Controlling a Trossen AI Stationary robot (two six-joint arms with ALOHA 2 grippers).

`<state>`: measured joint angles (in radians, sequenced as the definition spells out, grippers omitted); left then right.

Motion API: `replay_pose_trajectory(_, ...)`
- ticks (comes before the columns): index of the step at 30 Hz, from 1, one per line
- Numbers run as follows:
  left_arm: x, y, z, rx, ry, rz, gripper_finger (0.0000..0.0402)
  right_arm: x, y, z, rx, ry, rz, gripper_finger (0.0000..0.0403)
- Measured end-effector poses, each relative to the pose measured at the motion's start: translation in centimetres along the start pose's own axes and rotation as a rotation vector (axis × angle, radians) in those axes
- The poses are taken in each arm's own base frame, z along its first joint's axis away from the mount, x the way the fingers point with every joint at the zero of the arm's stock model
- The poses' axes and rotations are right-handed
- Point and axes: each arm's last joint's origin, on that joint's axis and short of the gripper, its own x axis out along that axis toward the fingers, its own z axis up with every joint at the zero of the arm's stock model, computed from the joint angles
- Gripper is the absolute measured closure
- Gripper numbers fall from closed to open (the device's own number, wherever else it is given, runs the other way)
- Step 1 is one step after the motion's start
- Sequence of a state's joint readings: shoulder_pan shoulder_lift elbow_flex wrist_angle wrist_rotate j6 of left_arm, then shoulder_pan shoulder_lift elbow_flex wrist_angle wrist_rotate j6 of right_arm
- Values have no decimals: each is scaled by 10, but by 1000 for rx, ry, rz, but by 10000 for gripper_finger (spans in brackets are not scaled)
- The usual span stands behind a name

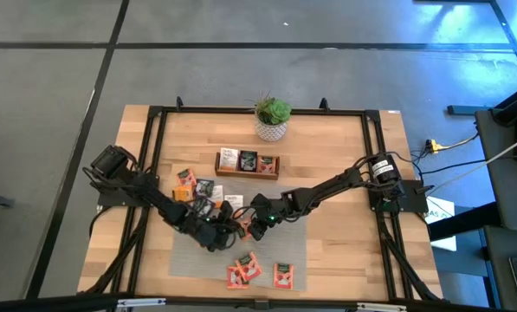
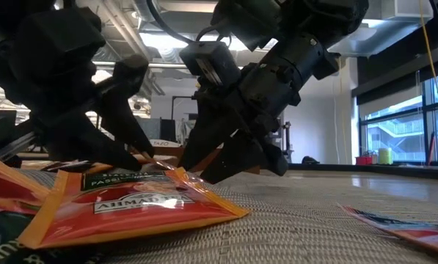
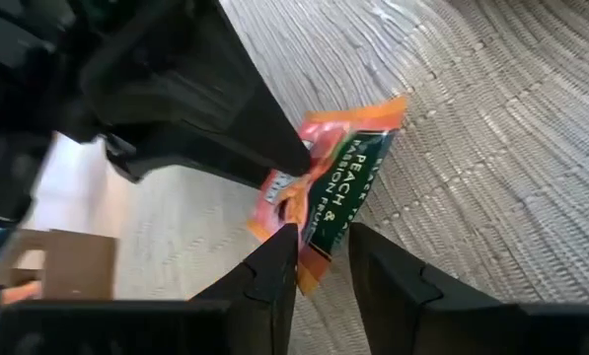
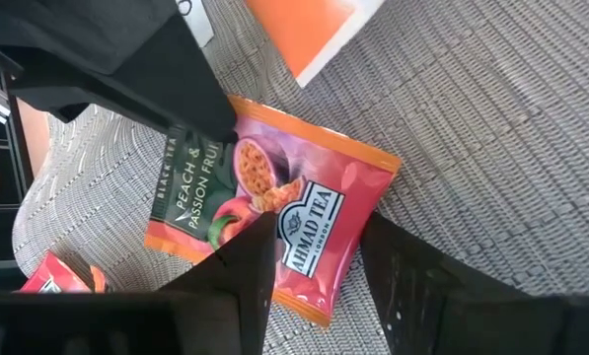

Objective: Pick & Place Tea
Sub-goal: Put the orange tea bag into the right section of the wooden organizer

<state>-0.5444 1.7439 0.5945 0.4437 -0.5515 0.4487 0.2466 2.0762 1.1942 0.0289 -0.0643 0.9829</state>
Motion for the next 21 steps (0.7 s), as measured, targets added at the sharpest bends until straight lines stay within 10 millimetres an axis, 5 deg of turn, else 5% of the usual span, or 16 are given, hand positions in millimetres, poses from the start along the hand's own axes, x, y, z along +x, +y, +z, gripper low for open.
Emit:
replay_pose_trajectory(11, 0, -1, 1, 10, -3, 1, 320, 0, 0, 0, -1, 1, -1, 251)
replay_pose_trajectory(21, -1, -1, 1, 12, -1, 8, 396, 0, 1, 0, -27, -6, 11, 251)
